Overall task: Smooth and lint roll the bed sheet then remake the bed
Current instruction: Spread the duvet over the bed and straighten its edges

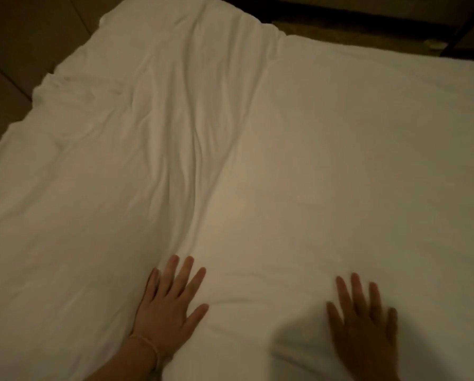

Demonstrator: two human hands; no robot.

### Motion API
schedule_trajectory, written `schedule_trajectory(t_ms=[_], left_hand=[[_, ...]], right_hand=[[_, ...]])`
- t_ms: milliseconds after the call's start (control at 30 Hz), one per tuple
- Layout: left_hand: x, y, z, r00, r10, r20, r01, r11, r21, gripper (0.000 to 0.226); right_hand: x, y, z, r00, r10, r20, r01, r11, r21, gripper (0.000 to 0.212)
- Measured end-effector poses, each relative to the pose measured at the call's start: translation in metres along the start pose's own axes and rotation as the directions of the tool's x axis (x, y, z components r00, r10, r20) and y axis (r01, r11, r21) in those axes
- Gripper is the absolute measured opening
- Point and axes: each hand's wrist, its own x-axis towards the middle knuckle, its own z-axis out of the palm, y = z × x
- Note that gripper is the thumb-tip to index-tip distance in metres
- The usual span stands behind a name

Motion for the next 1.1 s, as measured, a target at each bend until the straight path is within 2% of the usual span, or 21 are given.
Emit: schedule_trajectory(t_ms=[67,133,167,233,300,333,400,467,567,633,700,800,833,933,1033,1100], left_hand=[[-0.003,0.015,0.004,0.994,-0.109,0.009,0.11,0.991,-0.077,0.072],[-0.012,0.053,0.006,0.977,-0.214,0.001,0.209,0.954,-0.216,0.076],[-0.014,0.075,0.006,0.975,-0.222,0.004,0.214,0.935,-0.282,0.076],[-0.017,0.119,0.006,0.989,-0.147,0.0,0.139,0.934,-0.33,0.07],[-0.017,0.147,0.001,0.998,0.011,-0.058,-0.025,0.968,-0.249,0.067],[-0.018,0.154,0.004,0.991,0.116,-0.061,-0.125,0.976,-0.178,0.066],[-0.017,0.155,0.018,0.969,0.231,-0.084,-0.234,0.972,-0.029,0.066],[-0.018,0.149,0.034,0.972,0.216,-0.091,-0.215,0.976,0.026,0.068],[-0.024,0.165,0.044,0.998,0.005,-0.065,-0.009,0.998,-0.056,0.072],[-0.032,0.185,0.05,0.993,-0.117,-0.024,0.113,0.984,-0.138,0.08],[-0.042,0.201,0.053,0.993,-0.119,0.005,0.119,0.979,-0.167,0.085],[-0.061,0.2,0.061,0.999,-0.009,-0.052,0.005,0.998,-0.064,0.078],[-0.069,0.194,0.063,0.997,0.035,-0.063,-0.036,0.999,-0.023,0.075],[-0.096,0.174,0.071,0.988,0.137,-0.073,-0.135,0.99,0.04,0.069],[-0.129,0.164,0.08,0.981,0.176,-0.077,-0.174,0.984,0.03,0.061],[-0.144,0.163,0.084,0.961,0.255,-0.106,-0.252,0.967,0.036,0.057]], right_hand=[[-0.028,-0.003,0.011,0.991,0.126,0.042,-0.127,0.991,0.04,0.066],[-0.062,-0.027,0.021,0.996,0.053,0.066,-0.059,0.994,0.088,0.068],[-0.078,-0.038,0.028,0.999,-0.015,0.035,0.011,0.992,0.125,0.065],[-0.1,-0.05,0.033,0.982,-0.184,-0.036,0.188,0.972,0.144,0.059],[-0.1,-0.033,0.035,0.955,-0.293,-0.051,0.298,0.941,0.162,0.058],[-0.097,-0.013,0.039,0.944,-0.316,-0.093,0.325,0.939,0.115,0.06],[-0.094,0.035,0.047,0.955,-0.271,-0.123,0.277,0.96,0.035,0.066],[-0.091,0.081,0.052,0.976,-0.146,-0.164,0.152,0.988,0.022,0.073],[-0.094,0.126,0.049,0.975,0.044,-0.219,-0.035,0.998,0.048,0.067],[-0.098,0.134,0.055,0.955,0.076,-0.287,-0.062,0.996,0.059,0.062],[-0.11,0.117,0.055,0.951,0.003,-0.311,0.033,0.994,0.109,0.058],[-0.14,0.076,0.074,0.884,-0.338,-0.323,0.377,0.924,0.065,0.057],[-0.149,0.067,0.079,0.866,-0.402,-0.299,0.44,0.895,0.071,0.056],[-0.174,0.06,0.096,0.851,-0.425,-0.31,0.489,0.856,0.169,0.049],[-0.192,0.071,0.099,0.757,-0.489,-0.434,0.614,0.759,0.215,0.045],[-0.192,0.074,0.088,0.738,-0.45,-0.503,0.624,0.738,0.256,0.044]])
